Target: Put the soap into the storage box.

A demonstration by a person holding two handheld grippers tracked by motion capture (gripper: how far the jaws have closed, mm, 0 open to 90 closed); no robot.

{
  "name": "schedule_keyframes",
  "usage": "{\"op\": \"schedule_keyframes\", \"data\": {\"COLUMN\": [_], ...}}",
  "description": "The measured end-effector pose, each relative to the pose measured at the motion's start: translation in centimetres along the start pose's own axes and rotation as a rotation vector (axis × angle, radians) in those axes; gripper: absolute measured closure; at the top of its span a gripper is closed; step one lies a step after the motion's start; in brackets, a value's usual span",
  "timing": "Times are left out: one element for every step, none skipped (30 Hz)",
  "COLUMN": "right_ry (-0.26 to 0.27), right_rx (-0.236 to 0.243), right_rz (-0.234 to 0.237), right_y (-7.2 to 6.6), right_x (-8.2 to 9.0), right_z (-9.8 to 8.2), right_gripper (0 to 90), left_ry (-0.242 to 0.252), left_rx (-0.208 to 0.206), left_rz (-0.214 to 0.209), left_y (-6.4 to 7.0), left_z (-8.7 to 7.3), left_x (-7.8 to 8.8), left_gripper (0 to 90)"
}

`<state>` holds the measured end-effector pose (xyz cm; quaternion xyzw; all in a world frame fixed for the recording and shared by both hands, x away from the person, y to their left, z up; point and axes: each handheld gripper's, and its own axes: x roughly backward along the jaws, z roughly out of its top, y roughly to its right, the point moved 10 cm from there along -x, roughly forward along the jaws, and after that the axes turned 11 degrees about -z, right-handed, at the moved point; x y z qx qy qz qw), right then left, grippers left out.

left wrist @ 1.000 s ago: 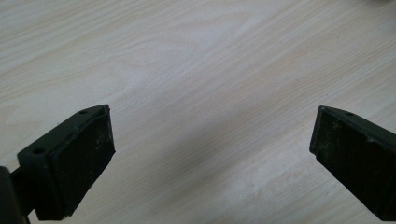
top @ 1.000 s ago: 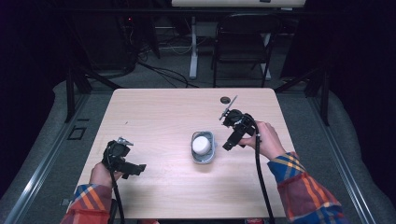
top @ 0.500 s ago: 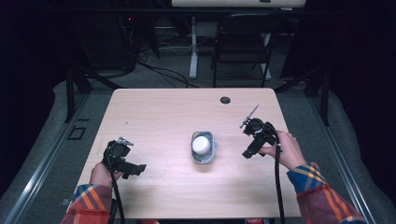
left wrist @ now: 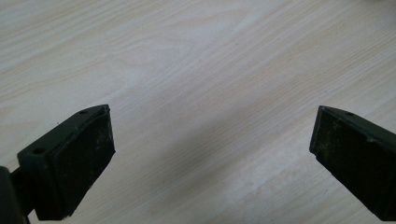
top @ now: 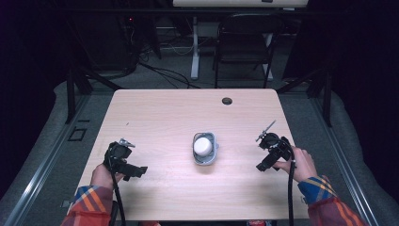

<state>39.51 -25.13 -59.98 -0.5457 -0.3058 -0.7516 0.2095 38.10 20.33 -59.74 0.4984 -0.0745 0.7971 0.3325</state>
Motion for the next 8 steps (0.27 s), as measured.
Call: {"op": "schedule_keyframes", "data": {"right_ry": [-0.025, -0.049, -0.049, -0.070, -0.090, -0.092, -0.094, -0.100], "right_rx": [0.010, 0.001, 0.001, 0.009, 0.015, 0.014, 0.019, 0.023], "right_rz": [-0.003, -0.007, -0.007, -0.008, -0.011, -0.012, -0.019, -0.025], "right_y": [0.0, -0.1, -0.1, 0.0, 0.0, 0.0, 0.1, 0.2], "right_x": [-0.2, -1.2, -1.2, -1.5, -1.9, -2.2, -2.4, -2.4], "right_z": [-0.4, -1.2, -1.2, -1.6, -1.8, -1.9, -1.9, -1.9], "right_gripper": [1.5, 1.5, 1.5, 1.5, 1.5, 1.5, 1.5, 1.5], "left_ry": [0.000, 0.000, 0.000, -0.001, 0.000, -0.001, 0.000, 0.002], "left_rx": [0.000, -0.001, -0.002, -0.004, -0.005, -0.006, -0.008, -0.007], "left_rz": [-0.002, -0.002, -0.002, -0.003, -0.003, -0.002, -0.002, -0.001], "left_y": [0.0, 0.0, 0.0, 0.0, 0.1, 0.1, 0.1, 0.0], "left_z": [0.0, 0.0, 0.0, 0.0, 0.0, 0.0, 0.0, 0.0], "left_x": [0.0, 0.0, 0.0, 0.0, 0.0, 0.0, 0.0, 0.0], "left_gripper": [0.0, 0.0, 0.0, 0.0, 0.0, 0.0, 0.0, 0.0]}}
